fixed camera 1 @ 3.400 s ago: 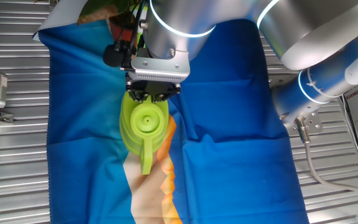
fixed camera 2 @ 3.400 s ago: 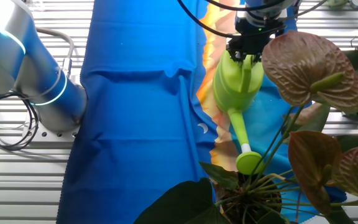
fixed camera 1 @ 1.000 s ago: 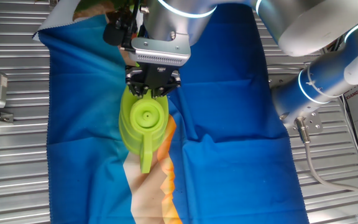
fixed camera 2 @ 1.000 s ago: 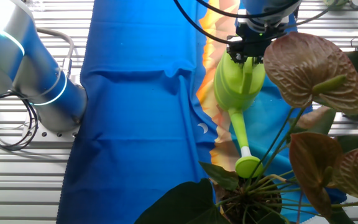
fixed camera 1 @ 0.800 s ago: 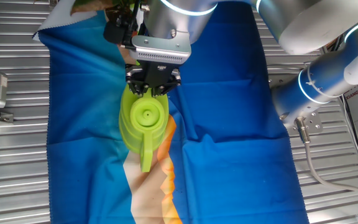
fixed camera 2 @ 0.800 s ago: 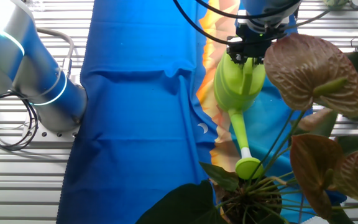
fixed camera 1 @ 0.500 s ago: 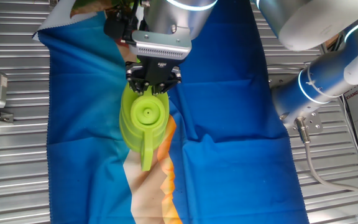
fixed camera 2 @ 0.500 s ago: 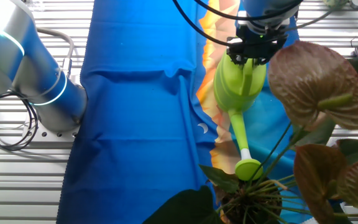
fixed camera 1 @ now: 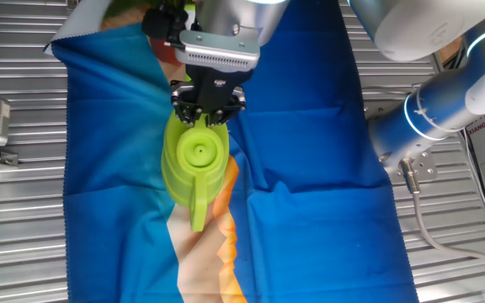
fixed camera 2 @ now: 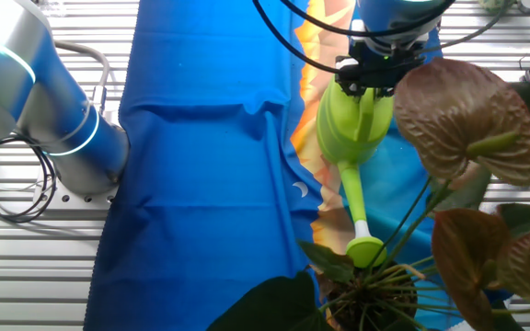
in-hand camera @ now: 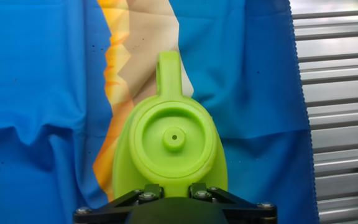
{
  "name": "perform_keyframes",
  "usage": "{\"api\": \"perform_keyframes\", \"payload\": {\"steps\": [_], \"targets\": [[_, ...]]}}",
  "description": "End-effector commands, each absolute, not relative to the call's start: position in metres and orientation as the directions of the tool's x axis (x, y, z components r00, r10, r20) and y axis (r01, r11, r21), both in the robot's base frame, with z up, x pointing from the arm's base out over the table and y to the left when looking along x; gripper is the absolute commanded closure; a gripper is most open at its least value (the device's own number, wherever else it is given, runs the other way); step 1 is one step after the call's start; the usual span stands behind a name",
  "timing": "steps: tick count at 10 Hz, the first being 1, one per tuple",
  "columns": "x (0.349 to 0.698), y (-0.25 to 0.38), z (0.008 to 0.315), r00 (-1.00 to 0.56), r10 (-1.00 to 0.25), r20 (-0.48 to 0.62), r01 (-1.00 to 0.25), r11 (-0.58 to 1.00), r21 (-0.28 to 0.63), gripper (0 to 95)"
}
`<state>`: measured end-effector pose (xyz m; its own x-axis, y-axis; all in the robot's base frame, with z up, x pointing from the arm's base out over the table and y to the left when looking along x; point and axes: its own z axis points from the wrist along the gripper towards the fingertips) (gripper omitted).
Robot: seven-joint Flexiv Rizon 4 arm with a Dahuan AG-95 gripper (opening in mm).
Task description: Water the plant
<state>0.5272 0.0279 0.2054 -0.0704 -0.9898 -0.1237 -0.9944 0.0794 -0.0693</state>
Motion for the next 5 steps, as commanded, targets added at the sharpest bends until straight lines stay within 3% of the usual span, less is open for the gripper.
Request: {"api": "perform_keyframes", "payload": {"steps": [1, 5], "targets": [[0.5277, 0.0279, 0.2059, -0.073, -0.989, -0.126, -0.994, 0.082, -0.069, 95.0], [0.5279, 0.0281, 0.2062, -0.077, -0.987, -0.14, -0.994, 0.088, -0.072, 95.0]]}}
